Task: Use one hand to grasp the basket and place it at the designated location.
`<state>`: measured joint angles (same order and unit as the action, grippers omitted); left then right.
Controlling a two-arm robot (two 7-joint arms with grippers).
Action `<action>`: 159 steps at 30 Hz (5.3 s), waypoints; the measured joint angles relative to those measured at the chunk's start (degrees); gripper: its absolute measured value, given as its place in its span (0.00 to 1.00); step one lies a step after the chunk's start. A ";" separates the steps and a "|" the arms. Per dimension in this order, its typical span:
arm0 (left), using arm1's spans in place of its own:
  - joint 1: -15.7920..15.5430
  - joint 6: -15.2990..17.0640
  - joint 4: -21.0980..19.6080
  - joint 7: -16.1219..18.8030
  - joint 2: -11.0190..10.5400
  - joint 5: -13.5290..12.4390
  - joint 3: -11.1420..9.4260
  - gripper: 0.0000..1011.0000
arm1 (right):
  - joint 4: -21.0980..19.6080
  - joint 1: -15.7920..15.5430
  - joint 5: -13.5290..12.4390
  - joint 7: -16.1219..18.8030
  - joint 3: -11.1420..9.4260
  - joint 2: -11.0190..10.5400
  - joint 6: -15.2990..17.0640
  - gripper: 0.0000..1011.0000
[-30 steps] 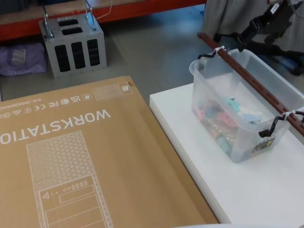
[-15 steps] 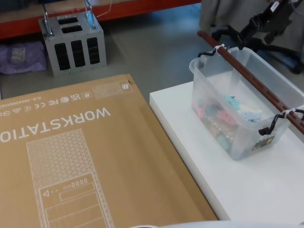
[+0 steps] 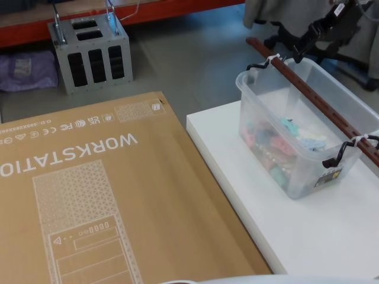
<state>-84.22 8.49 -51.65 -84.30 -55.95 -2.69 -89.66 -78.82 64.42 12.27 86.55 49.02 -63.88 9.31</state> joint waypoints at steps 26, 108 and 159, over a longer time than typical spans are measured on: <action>0.00 0.00 0.01 0.00 0.00 0.00 0.00 0.00 | 10.39 2.59 2.67 1.24 4.65 6.50 -4.52 0.99; 0.00 0.00 0.00 0.00 0.00 0.00 0.00 0.00 | 15.86 2.30 0.37 2.13 11.33 9.58 -6.01 0.99; 0.00 0.00 0.00 0.00 0.00 0.00 0.00 0.00 | 18.41 1.51 -1.17 3.16 13.72 10.78 -6.65 0.97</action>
<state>-84.22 8.49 -51.65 -84.30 -55.95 -2.69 -89.66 -60.40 65.93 11.11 89.71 62.74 -53.09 2.67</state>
